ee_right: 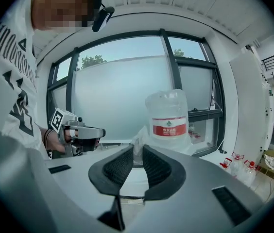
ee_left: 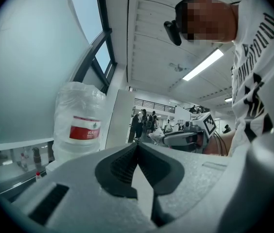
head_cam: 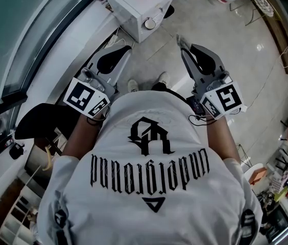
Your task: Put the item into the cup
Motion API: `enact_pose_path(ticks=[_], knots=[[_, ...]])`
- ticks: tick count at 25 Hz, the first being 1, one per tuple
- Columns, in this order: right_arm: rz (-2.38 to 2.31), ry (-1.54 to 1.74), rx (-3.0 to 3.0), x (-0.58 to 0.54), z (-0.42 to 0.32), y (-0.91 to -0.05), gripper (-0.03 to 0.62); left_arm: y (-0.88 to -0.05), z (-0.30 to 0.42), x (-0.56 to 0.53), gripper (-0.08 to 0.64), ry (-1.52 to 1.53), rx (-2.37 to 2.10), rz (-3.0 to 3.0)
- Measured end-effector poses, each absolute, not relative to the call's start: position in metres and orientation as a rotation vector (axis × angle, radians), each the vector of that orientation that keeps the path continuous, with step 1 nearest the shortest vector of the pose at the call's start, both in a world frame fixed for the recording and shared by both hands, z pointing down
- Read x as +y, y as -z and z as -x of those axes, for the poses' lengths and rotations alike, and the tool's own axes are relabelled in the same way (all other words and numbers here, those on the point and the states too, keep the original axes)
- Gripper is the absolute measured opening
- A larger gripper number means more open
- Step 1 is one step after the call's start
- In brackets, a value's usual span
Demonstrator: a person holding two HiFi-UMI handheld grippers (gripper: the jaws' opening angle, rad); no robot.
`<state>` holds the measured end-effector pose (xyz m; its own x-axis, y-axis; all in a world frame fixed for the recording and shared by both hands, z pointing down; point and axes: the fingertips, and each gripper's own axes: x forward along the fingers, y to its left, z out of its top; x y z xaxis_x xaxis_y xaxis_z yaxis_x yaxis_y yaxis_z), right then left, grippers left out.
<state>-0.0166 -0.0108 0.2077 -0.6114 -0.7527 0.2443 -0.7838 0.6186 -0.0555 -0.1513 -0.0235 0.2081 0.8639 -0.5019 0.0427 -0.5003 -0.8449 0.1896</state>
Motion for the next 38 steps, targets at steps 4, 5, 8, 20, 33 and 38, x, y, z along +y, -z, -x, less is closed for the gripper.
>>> enact_pose_path(ticks=[4, 5, 8, 20, 33, 38], knots=[[-1.207, -0.225, -2.673, -0.026, -0.007, -0.208, 0.064, -0.206, 0.128, -0.034, 0.014, 0.027, -0.838, -2.826], [-1.190, -0.224, -2.680, -0.029, -0.013, -0.208, 0.064, -0.206, 0.122, -0.035, 0.015, 0.027, -0.853, -2.823], [-1.145, -0.221, -2.701, -0.038, -0.034, -0.209, 0.064, -0.209, 0.101, -0.039, 0.014, 0.024, -0.883, -2.825], [-0.941, -0.161, -2.740, -0.058, -0.072, -0.231, 0.064, -0.230, 0.068, -0.056, 0.015, -0.071, -1.122, -2.743], [-0.884, -0.288, -2.699, -0.098, -0.052, -0.278, 0.064, -0.266, 0.076, -0.099, 0.015, -0.123, -1.073, -2.691], [-0.866, -0.303, -2.690, -0.113, -0.045, -0.299, 0.064, -0.288, 0.080, -0.114, 0.015, -0.142, -1.043, -2.694]])
